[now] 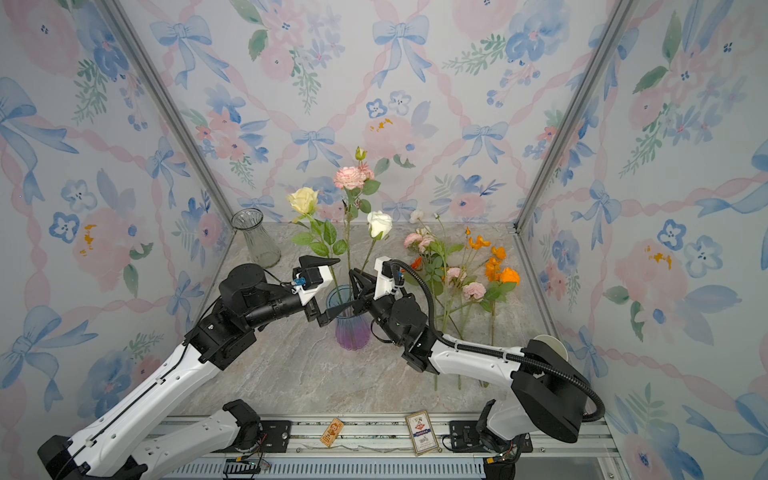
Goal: Arrange the flowers into the vase
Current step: 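Lower the white rose stem into the blue-purple vase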
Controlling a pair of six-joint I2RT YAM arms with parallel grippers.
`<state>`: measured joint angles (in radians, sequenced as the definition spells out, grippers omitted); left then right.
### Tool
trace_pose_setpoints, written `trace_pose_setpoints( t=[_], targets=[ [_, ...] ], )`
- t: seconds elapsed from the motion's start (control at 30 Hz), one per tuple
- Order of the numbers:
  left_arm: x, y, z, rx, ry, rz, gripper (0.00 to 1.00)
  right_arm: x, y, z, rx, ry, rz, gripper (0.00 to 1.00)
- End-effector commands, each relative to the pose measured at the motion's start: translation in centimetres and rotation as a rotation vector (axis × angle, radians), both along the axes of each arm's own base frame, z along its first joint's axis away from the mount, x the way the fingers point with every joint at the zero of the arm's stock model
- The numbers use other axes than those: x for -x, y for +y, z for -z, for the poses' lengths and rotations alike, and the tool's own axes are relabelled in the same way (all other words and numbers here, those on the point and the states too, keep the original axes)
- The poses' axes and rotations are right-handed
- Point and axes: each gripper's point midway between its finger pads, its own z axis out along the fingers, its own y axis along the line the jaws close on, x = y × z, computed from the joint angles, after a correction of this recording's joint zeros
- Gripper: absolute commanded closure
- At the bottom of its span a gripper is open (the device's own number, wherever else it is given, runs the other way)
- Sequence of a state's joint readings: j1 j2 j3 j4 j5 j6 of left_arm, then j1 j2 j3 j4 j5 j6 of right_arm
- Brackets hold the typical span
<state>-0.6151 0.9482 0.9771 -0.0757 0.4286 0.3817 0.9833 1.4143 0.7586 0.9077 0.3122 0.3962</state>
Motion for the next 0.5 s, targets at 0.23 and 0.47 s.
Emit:
trace_pose_setpoints(
  t=[0.23, 0.47],
  targets=[
    [-0.1, -0.1, 0.4, -0.002, 0.021, 0.009, 0.02, 0.6, -0.7, 1.4, 0.141, 0.056, 0.011, 0.55],
    [-0.2, -0.2, 0.5, -0.004, 0.023, 0.010, 0.02, 1.0, -0.9, 2.0, 0.215, 0.092, -0.006, 0.28]
  ],
)
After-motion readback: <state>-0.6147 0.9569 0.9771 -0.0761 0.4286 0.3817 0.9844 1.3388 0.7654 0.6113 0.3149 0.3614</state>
